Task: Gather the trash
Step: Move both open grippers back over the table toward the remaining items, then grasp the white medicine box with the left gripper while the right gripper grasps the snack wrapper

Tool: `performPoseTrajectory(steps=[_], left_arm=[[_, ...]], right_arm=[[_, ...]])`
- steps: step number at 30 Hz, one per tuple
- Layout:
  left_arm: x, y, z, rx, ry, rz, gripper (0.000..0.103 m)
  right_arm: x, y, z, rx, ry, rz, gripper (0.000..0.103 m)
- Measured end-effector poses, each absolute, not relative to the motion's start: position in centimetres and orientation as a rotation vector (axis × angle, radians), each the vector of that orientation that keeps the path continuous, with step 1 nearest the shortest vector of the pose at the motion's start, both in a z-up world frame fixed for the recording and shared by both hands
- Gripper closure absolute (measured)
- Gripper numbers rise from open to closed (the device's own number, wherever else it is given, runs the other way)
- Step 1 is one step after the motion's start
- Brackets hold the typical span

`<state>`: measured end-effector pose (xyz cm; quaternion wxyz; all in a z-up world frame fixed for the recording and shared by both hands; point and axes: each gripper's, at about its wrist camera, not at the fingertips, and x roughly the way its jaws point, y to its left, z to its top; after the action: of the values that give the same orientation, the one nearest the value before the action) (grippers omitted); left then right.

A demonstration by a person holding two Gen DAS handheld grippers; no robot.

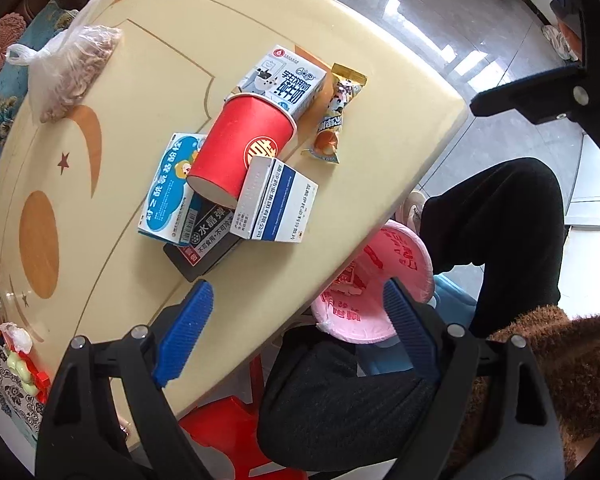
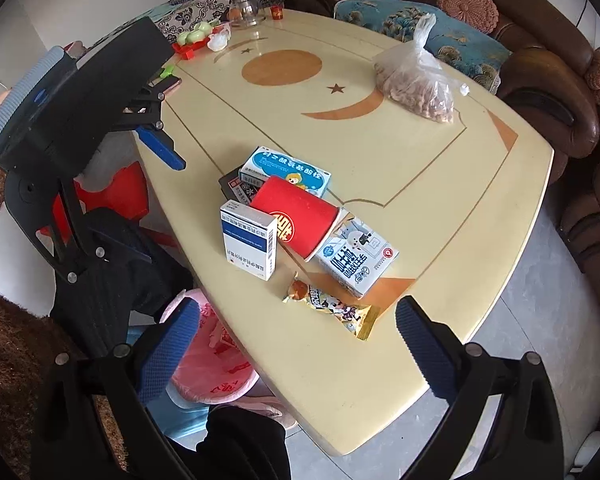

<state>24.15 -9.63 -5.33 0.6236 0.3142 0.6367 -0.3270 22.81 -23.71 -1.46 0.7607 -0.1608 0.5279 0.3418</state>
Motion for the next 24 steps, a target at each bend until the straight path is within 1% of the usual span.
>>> performPoseTrajectory(steps=[9, 19, 24], left_arm=[[25.9, -10.3, -8.4, 0.688, 1.51, -0.803, 0.018], [27.0, -10.9, -10.4, 0.689, 1.538, -0.834, 0.018], [28.0, -10.6, -10.7, 0.636, 1.552, -0.841, 0.018]], right_arm=[[24.4, -22.3, -6.0, -0.408, 1.226, 0.827, 0.007], [24.6, -19.9, -10.5, -0.521, 1.325, 0.923, 0.007], [24.7, -19.8, -12.5, -0.543, 1.367, 0.952, 0.007]])
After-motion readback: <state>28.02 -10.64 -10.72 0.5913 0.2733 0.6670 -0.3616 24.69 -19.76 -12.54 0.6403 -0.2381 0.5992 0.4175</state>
